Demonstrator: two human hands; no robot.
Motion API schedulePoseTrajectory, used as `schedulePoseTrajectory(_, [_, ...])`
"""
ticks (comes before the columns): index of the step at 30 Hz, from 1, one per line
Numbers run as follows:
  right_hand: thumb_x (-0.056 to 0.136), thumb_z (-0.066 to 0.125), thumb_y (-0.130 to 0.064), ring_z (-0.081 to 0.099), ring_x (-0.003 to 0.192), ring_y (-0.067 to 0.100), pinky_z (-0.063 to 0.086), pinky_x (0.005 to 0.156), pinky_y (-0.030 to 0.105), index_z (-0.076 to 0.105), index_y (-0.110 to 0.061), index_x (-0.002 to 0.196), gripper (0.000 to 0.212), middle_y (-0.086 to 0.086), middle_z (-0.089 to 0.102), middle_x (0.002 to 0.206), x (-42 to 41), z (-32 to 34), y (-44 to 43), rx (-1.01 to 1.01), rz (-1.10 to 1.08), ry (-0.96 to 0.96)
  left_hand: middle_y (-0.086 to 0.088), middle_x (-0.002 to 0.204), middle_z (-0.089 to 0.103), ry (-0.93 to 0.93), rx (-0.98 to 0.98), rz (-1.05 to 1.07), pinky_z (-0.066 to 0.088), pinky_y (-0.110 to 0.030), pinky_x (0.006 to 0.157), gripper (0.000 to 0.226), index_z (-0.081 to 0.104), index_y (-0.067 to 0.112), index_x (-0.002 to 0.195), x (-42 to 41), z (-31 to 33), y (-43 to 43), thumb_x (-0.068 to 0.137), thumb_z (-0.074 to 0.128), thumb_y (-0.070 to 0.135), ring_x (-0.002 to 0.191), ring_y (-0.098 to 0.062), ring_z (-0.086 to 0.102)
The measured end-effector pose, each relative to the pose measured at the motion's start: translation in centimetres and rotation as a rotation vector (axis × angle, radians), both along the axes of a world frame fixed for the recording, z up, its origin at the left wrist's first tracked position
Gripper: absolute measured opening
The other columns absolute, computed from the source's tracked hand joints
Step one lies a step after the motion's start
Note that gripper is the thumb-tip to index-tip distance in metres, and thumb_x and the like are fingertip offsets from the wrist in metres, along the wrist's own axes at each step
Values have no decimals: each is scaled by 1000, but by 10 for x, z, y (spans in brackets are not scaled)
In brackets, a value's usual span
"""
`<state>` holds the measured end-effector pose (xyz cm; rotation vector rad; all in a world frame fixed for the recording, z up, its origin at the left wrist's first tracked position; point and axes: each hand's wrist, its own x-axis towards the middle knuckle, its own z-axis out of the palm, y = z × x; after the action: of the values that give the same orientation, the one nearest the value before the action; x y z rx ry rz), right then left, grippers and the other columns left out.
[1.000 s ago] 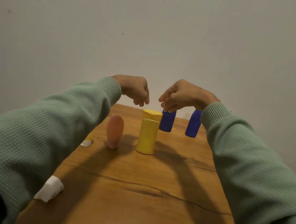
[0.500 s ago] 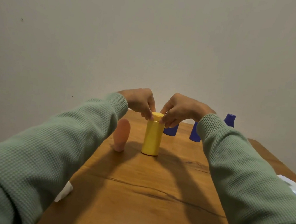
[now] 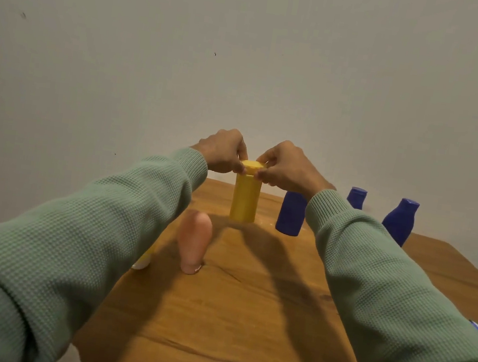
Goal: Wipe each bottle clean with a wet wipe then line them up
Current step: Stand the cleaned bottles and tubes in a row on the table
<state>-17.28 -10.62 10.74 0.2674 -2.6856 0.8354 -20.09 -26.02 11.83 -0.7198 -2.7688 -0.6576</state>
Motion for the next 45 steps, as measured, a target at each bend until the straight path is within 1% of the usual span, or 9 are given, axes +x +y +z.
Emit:
schedulePoseTrajectory(11, [81, 72, -16, 66, 79, 18, 58, 72, 31, 65, -1, 113, 36, 11, 68, 100, -45, -22, 1, -5, -25, 12, -10, 108, 68, -19, -20, 44, 55, -45, 88, 30, 71, 6, 112, -43, -18, 3, 85, 73, 19, 96, -25, 63])
schedulePoseTrajectory(17, [81, 73, -18, 67, 77, 18, 59, 72, 32, 65, -1, 112, 36, 10, 68, 99, -52, -25, 3, -25, -35, 7, -10, 109, 68, -32, -12, 43, 55, -42, 87, 31, 69, 5, 114, -51, -19, 5, 86, 71, 19, 97, -24, 63])
schedulePoseTrajectory(20, [81, 73, -18, 67, 77, 17, 59, 71, 32, 66, -2, 112, 37, 10, 68, 99, -53, -25, 4, -29, -37, 8, -10, 111, 67, -41, -4, 44, 55, -43, 88, 31, 69, 6, 114, -52, -20, 5, 86, 72, 18, 99, -24, 63])
schedulePoseTrajectory(26, [80, 73, -18, 67, 79, 19, 59, 75, 34, 65, -2, 115, 39, 11, 68, 103, -50, -26, 4, -41, -27, -6, -10, 114, 66, -61, -7, 48, 55, -45, 89, 34, 66, 6, 116, -53, -25, 4, 85, 73, 17, 100, -25, 63])
schedulePoseTrajectory(29, [80, 74, -19, 67, 81, 19, 58, 75, 33, 62, -2, 119, 44, 13, 67, 107, -49, -25, 4, -38, -29, -12, -11, 116, 65, -70, -4, 57, 55, -45, 89, 36, 65, 7, 118, -53, -25, 3, 84, 73, 17, 101, -26, 63])
schedulePoseTrajectory(33, [78, 76, -18, 67, 85, 22, 58, 78, 36, 58, -2, 123, 50, 15, 65, 111, -47, -22, 6, -51, -33, -25, -12, 118, 65, -89, -5, 71, 52, -48, 92, 41, 62, 8, 121, -51, -24, 0, 83, 75, 17, 103, -27, 63])
schedulePoseTrajectory(40, [75, 79, -22, 65, 92, 22, 56, 83, 39, 60, -8, 119, 50, 11, 64, 113, -39, -13, 8, -46, -72, 10, -13, 125, 62, -100, -11, 97, 48, -49, 98, 50, 57, 10, 126, -36, -12, -11, 80, 77, 19, 112, -29, 60])
schedulePoseTrajectory(43, [73, 80, -20, 65, 94, 24, 56, 83, 42, 61, -8, 114, 47, 12, 65, 110, -31, -6, 11, -72, -132, 61, -13, 125, 63, -96, 1, 99, 48, -49, 99, 51, 58, 8, 127, -24, -3, -17, 81, 77, 18, 112, -29, 60])
schedulePoseTrajectory(45, [73, 80, -20, 65, 94, 24, 56, 83, 43, 62, -8, 114, 46, 12, 66, 108, -24, -3, 11, -83, -133, 71, -14, 126, 63, -92, 12, 98, 48, -49, 99, 52, 58, 7, 127, -13, 2, -21, 81, 77, 18, 112, -30, 61])
